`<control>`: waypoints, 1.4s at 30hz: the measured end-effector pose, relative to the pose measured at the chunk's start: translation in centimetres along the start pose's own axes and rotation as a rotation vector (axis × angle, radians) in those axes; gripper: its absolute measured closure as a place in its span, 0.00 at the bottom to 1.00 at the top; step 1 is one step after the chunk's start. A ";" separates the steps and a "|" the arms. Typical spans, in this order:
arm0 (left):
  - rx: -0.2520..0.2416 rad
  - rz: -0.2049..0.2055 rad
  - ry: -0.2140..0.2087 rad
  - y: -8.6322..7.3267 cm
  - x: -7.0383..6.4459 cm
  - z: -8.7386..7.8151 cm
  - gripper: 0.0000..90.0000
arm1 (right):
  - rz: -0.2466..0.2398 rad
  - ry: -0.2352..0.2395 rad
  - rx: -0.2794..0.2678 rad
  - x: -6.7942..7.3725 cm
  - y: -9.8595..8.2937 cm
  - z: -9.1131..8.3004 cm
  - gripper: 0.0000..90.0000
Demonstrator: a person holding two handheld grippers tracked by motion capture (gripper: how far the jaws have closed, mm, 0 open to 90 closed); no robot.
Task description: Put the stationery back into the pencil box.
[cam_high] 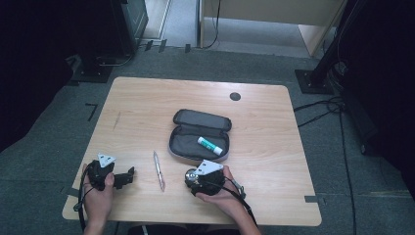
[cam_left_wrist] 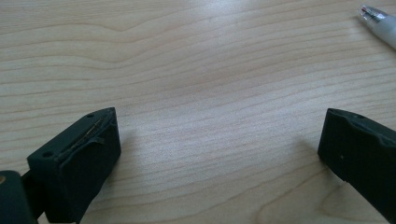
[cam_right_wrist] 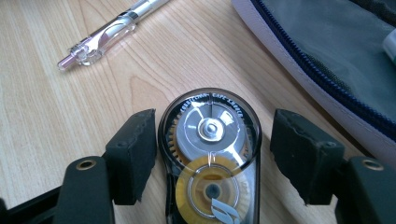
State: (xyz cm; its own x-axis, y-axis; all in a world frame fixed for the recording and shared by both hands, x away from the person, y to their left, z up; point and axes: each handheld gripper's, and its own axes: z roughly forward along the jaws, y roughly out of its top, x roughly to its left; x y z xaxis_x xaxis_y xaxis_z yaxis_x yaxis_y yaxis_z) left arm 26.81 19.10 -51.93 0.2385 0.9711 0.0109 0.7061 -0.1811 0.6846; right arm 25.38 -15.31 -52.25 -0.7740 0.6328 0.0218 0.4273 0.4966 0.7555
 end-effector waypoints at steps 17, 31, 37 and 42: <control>0.002 0.003 0.000 0.1 -0.1 0.0 0.00 | -0.007 -0.018 -0.012 0.1 -0.2 -0.4 0.46; 0.001 0.002 0.000 0.1 -0.1 0.0 0.00 | 0.034 -0.029 -0.073 -0.3 -0.4 -2.0 0.46; 0.002 0.002 0.000 0.1 -0.1 0.0 0.00 | 0.050 -0.040 -0.110 -0.6 -0.2 -2.8 0.46; 0.001 0.001 0.000 0.1 -0.1 0.0 0.00 | 0.057 -0.048 -0.126 -0.9 -0.1 -3.3 0.46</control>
State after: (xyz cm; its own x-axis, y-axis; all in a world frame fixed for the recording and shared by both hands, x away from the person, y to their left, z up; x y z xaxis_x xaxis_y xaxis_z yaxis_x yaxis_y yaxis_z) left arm 26.86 19.01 -51.92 0.2398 0.9707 0.0116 0.7067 -0.1827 0.6835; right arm 24.50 -17.86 -50.17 -0.7259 0.6868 0.0383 0.4056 0.3823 0.8303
